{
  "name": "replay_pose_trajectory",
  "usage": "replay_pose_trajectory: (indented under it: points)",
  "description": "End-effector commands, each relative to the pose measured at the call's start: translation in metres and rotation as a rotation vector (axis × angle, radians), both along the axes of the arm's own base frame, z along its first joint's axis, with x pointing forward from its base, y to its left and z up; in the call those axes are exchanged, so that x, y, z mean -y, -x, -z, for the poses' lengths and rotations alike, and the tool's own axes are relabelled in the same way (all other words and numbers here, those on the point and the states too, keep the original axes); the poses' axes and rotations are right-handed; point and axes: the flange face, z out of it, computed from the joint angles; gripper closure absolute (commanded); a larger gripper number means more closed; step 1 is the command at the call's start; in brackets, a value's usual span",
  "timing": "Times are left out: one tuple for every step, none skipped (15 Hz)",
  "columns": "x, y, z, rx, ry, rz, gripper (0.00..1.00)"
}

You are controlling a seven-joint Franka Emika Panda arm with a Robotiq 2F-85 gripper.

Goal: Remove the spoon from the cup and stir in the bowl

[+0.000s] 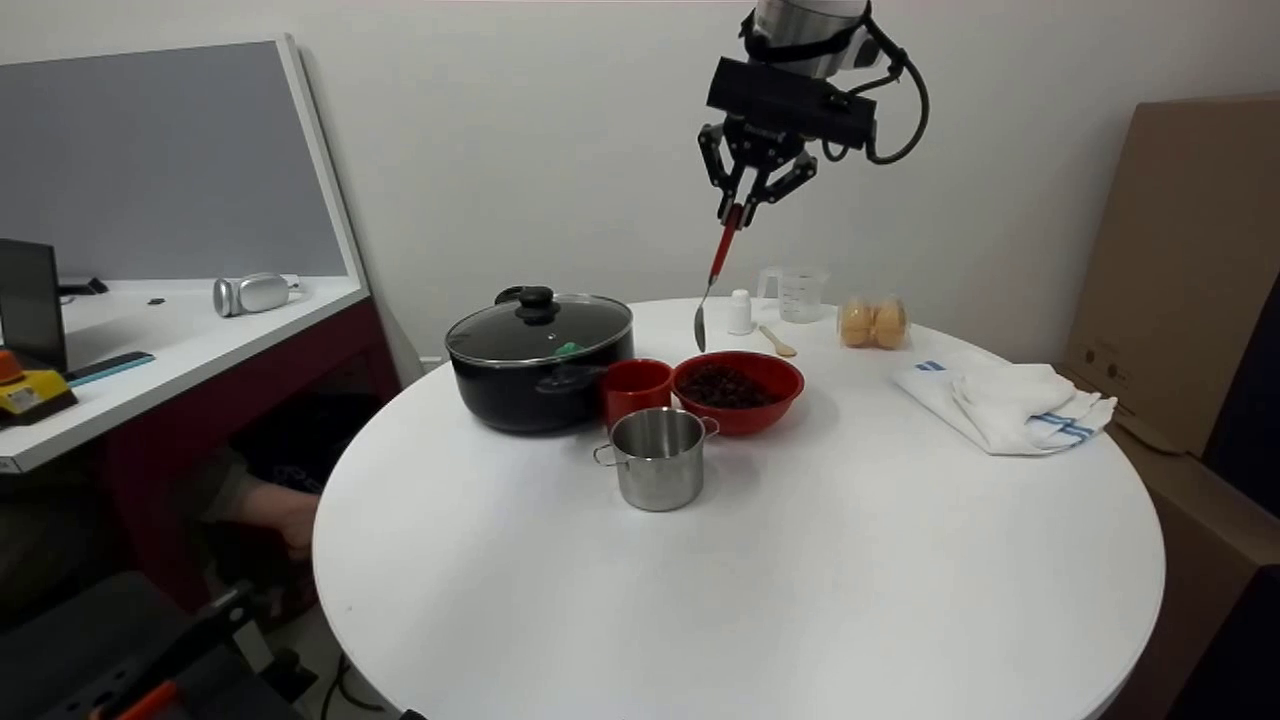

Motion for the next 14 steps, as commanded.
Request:
replay_pose_trajectory:
  points:
    - [-0.011,0.001,0.001,-0.035,-0.027,-0.007,0.96]
    - [-0.012,0.002,0.003,-0.04,-0.028,-0.009,0.96]
    - [-0.012,0.002,0.003,-0.044,-0.029,-0.009,0.96]
    - [-0.012,0.002,0.005,-0.047,-0.03,-0.008,0.96]
    - [-0.012,0.003,0.006,-0.051,-0.031,-0.008,0.96]
    - [-0.011,0.004,0.009,-0.058,-0.032,-0.006,0.96]
    - [-0.011,0.004,0.011,-0.066,-0.034,-0.006,0.96]
    - [-0.011,0.005,0.014,-0.076,-0.037,-0.003,0.96]
    - [-0.01,0.006,0.017,-0.083,-0.037,0.001,0.96]
    - [-0.009,0.007,0.02,-0.092,-0.039,0.007,0.96]
    - [-0.008,0.007,0.023,-0.097,-0.04,0.013,0.96]
    - [-0.007,0.008,0.024,-0.101,-0.039,0.018,0.96]
    - [-0.005,0.008,0.026,-0.104,-0.039,0.021,0.96]
    - [-0.004,0.009,0.027,-0.106,-0.039,0.023,0.96]
